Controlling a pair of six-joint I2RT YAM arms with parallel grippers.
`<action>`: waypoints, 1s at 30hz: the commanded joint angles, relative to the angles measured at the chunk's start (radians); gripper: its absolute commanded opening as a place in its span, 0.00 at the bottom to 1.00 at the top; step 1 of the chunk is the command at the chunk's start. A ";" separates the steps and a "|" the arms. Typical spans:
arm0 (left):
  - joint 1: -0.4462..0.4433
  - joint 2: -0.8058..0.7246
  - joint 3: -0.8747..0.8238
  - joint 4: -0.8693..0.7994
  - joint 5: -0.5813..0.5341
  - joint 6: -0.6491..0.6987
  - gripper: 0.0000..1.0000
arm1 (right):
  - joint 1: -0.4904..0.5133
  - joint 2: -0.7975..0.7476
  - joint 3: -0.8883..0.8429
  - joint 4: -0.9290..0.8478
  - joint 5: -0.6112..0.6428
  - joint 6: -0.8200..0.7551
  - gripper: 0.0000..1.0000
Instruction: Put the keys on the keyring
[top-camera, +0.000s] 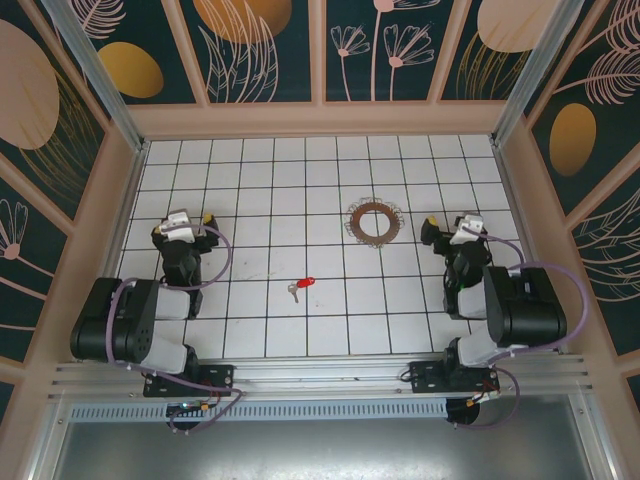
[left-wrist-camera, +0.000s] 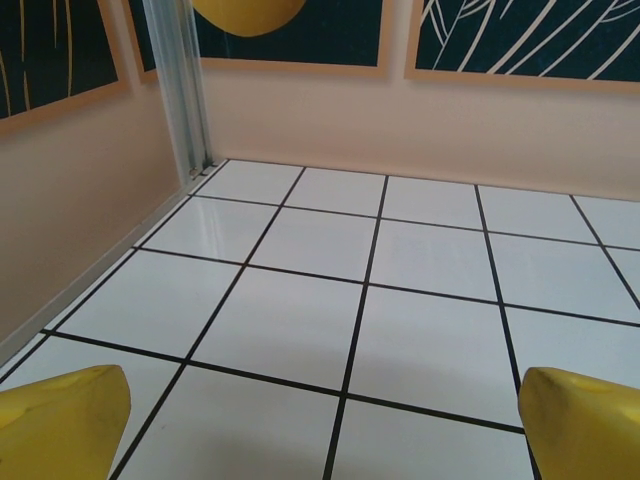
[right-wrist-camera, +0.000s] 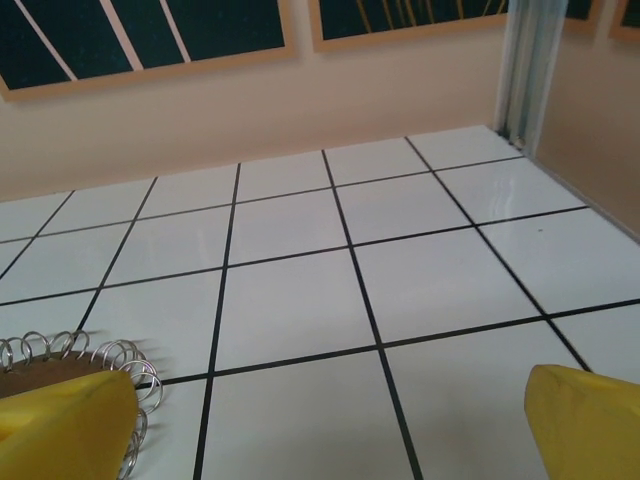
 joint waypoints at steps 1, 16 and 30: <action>0.007 -0.100 0.086 -0.197 -0.029 -0.019 0.99 | 0.005 -0.165 -0.003 -0.079 0.062 0.034 0.99; -0.140 -0.356 0.361 -0.877 0.375 -0.412 0.99 | 0.221 -0.131 0.519 -1.072 -0.038 0.053 0.99; -0.543 -0.343 0.311 -0.885 0.315 -0.494 0.99 | 0.344 -0.048 0.566 -1.304 -0.122 0.098 0.89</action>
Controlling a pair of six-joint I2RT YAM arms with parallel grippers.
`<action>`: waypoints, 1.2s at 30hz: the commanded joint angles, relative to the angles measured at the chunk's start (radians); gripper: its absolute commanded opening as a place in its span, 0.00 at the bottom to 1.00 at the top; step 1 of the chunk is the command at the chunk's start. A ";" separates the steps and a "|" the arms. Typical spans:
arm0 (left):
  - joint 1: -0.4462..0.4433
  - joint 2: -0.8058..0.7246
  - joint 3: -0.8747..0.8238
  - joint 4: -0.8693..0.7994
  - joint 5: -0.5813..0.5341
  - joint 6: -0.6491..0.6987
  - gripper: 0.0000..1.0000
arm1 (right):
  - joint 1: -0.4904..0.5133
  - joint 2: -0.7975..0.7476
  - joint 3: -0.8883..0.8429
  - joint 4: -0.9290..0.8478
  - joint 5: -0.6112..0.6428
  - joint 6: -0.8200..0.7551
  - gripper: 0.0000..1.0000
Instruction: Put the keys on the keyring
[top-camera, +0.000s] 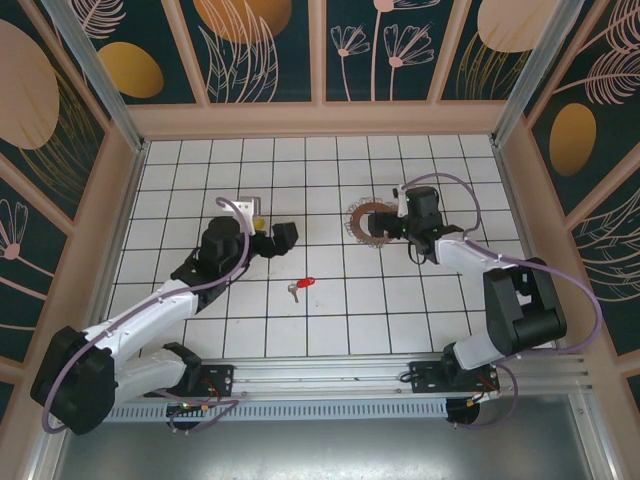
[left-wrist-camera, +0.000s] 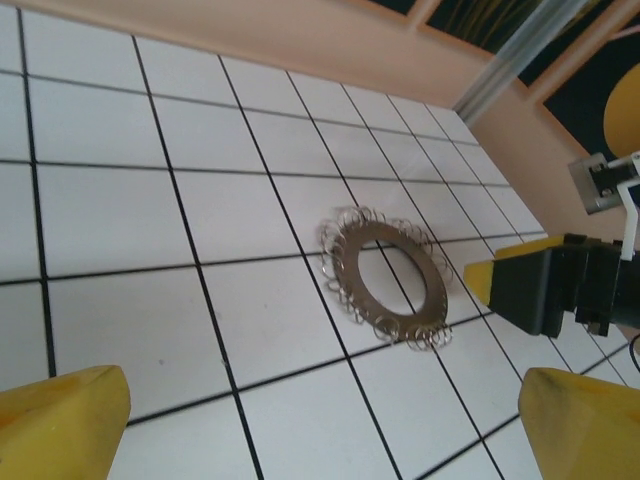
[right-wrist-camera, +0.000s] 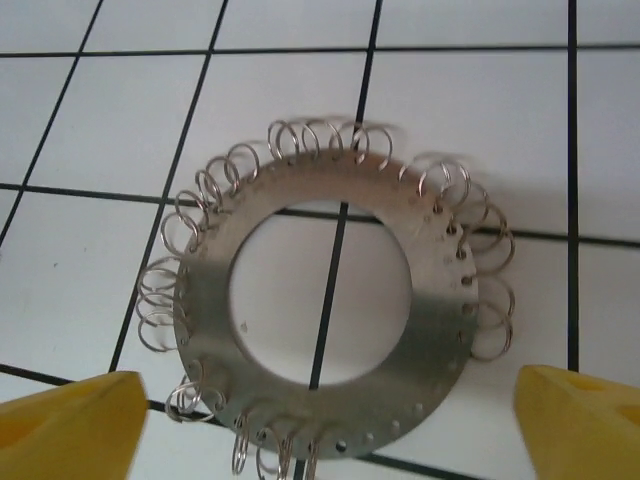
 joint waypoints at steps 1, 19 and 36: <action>-0.032 -0.002 -0.037 0.025 -0.034 -0.039 0.99 | 0.000 -0.065 -0.059 -0.066 -0.004 0.029 0.84; -0.124 0.041 0.001 0.025 -0.034 0.027 0.93 | -0.012 0.017 -0.031 -0.085 -0.086 0.049 0.38; -0.140 0.024 0.003 0.019 -0.041 0.015 0.88 | -0.013 0.085 -0.013 -0.062 -0.067 0.045 0.26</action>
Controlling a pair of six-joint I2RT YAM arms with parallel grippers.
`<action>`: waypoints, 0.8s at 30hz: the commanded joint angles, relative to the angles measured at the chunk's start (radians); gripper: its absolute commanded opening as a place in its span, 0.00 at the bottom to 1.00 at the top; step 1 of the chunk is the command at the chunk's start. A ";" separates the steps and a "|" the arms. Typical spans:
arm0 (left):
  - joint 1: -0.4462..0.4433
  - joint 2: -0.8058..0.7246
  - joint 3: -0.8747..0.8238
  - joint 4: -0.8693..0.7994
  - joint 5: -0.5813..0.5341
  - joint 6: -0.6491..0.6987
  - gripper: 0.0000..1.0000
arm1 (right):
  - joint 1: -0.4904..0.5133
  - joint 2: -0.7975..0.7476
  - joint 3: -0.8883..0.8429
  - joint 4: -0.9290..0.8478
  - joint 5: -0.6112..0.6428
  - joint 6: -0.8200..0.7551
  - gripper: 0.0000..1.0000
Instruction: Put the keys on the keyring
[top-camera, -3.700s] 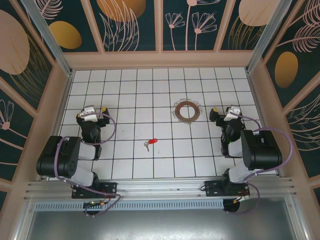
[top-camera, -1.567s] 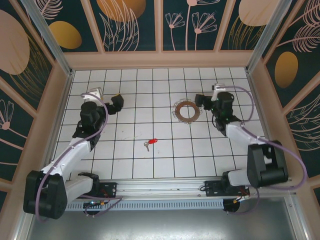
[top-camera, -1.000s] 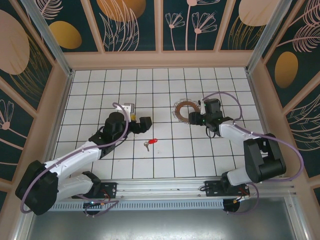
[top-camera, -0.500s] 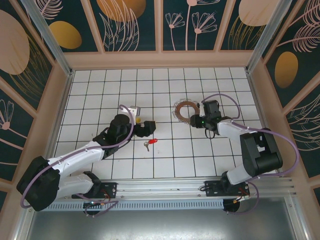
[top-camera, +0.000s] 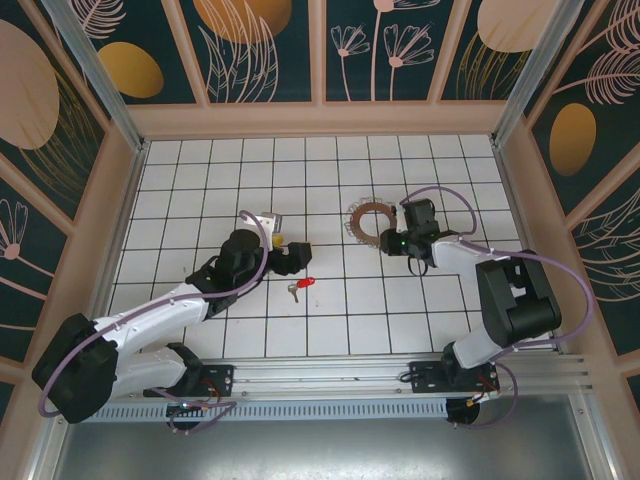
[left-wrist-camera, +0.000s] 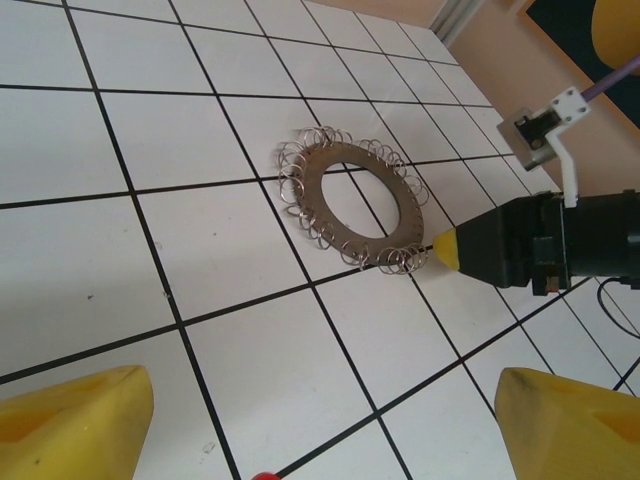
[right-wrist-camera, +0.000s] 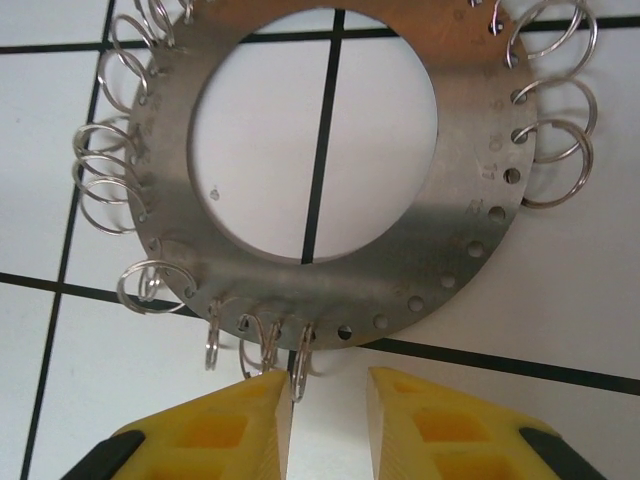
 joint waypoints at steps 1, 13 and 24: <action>-0.007 -0.022 0.023 0.010 -0.008 0.005 0.88 | -0.007 0.022 0.025 0.013 -0.002 -0.005 0.25; -0.008 -0.011 0.029 0.002 -0.011 0.016 0.89 | -0.025 0.053 0.025 0.049 -0.041 -0.007 0.22; -0.010 0.000 0.035 -0.001 -0.004 0.016 0.89 | -0.027 0.059 0.026 0.067 -0.054 -0.005 0.23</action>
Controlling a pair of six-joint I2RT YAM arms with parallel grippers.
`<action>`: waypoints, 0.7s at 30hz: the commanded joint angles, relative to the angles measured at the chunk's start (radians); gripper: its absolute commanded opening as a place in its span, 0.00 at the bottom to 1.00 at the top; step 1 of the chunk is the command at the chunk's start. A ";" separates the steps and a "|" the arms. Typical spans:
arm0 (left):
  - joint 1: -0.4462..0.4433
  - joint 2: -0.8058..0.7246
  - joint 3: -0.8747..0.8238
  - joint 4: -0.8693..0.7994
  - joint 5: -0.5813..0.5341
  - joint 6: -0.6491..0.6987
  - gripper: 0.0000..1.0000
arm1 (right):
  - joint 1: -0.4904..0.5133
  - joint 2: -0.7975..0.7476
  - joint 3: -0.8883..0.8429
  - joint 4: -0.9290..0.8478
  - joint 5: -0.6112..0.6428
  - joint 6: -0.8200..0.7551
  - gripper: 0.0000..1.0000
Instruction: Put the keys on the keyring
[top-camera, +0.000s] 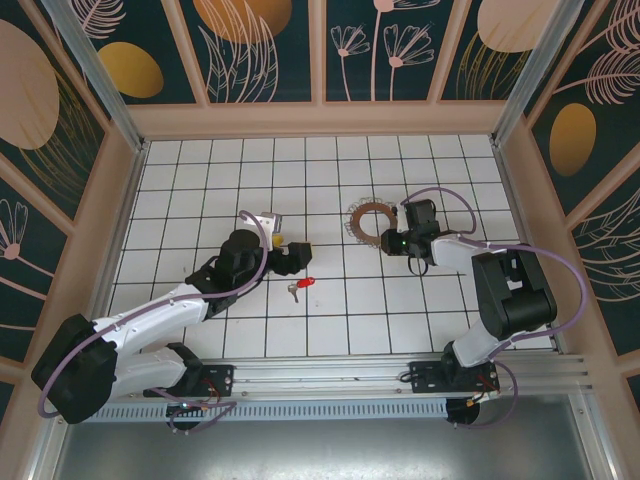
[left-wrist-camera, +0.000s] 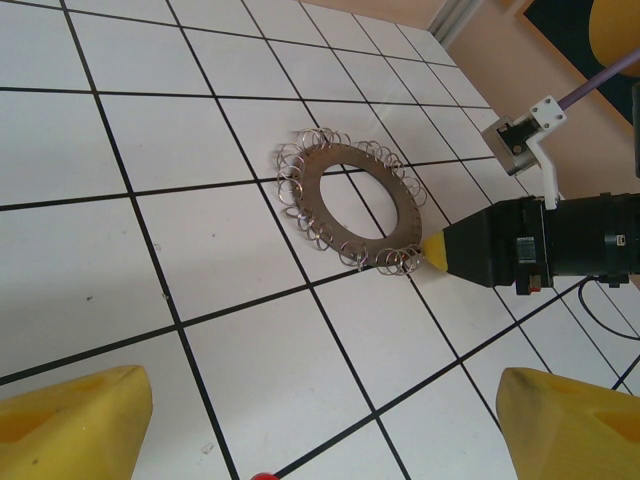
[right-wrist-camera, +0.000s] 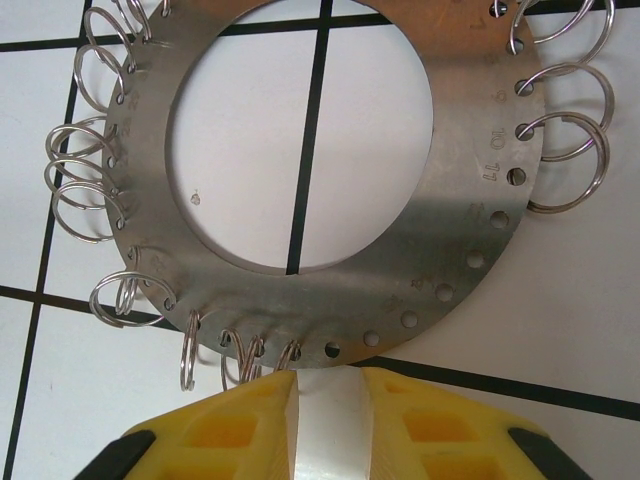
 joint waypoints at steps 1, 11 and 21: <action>-0.004 0.003 0.035 -0.002 -0.004 0.015 0.89 | -0.005 0.022 0.027 0.030 -0.018 -0.004 0.24; -0.004 -0.005 0.032 -0.007 -0.007 0.014 0.90 | 0.004 -0.007 0.039 0.009 0.009 -0.001 0.39; -0.005 -0.003 0.028 0.005 0.002 0.007 0.90 | 0.006 0.002 0.036 0.036 -0.010 0.017 0.39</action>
